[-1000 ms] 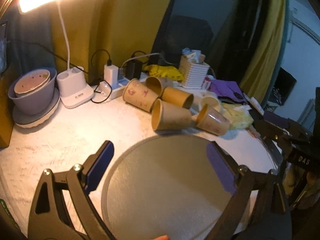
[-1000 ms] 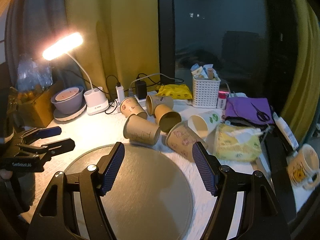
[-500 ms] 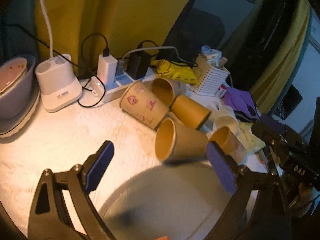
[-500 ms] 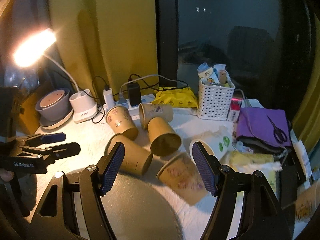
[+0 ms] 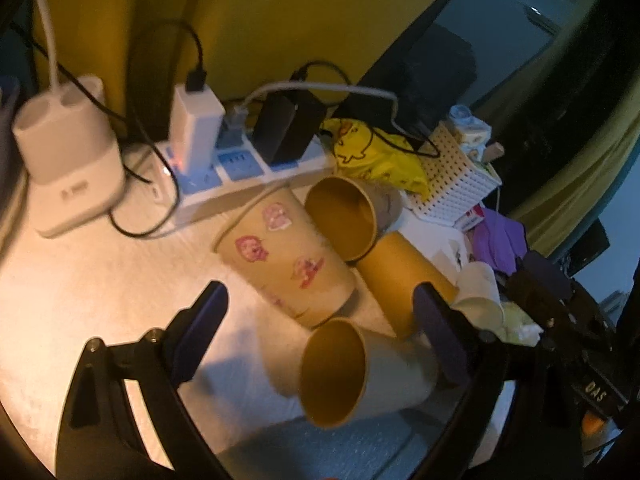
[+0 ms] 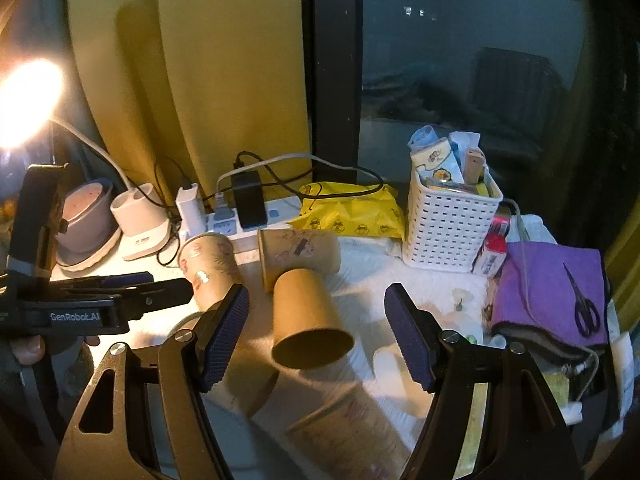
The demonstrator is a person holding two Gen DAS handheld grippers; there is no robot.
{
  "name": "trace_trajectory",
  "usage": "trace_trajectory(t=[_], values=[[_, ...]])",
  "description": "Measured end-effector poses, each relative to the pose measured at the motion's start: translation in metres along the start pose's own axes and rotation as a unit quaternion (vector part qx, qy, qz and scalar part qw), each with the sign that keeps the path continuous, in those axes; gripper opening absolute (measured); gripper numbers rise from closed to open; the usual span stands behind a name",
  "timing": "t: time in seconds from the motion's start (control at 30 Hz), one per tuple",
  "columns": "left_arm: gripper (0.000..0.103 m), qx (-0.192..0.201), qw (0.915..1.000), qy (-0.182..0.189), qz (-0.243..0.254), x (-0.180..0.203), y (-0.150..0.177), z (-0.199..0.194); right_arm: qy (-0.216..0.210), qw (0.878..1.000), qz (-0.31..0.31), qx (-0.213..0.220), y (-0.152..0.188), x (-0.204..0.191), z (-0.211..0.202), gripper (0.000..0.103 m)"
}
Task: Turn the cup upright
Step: 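Move the left gripper toward the tipped pink-printed paper cup, then close the left gripper on the pink-printed cup's rim and lift it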
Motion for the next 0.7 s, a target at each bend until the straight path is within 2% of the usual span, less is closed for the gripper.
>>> trace_trajectory(t=[0.17,0.4,0.43,0.5,0.6,0.7], values=[[0.094,-0.028,0.9992,0.006,-0.027,0.0,-0.002,0.025,-0.007,1.0,-0.003,-0.001,-0.004,0.004,0.011,0.073],[0.093,-0.048,0.9977,0.018,-0.044,0.004,-0.005,0.042,-0.017,1.0,0.007,0.001,-0.001,0.01,0.016,0.073],[0.085,-0.049,0.9975,0.019,-0.047,0.003,-0.005,0.044,-0.018,1.0,0.009,0.002,0.0,0.011,0.016,0.073],[0.079,-0.054,0.9976,0.012,-0.041,0.004,-0.005,0.049,-0.021,1.0,0.012,0.003,0.001,0.012,0.015,0.073],[0.078,-0.06,0.9972,0.011,-0.042,0.003,-0.005,0.056,-0.025,1.0,0.015,0.005,0.0,0.013,0.013,0.073],[0.07,-0.063,0.9969,0.013,-0.045,0.003,-0.007,0.06,-0.027,1.0,0.016,0.005,0.0,0.014,0.013,0.073]])
Point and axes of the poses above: each gripper's, at about its wrist camera, not at the fingertips, and z roughly the way its jaws point, x to its right, y to its underside, the point moved 9 cm from there along z, roughly the way its jaws point, and after that the axes turned 9 degrees about -y, right-handed, at the moved point
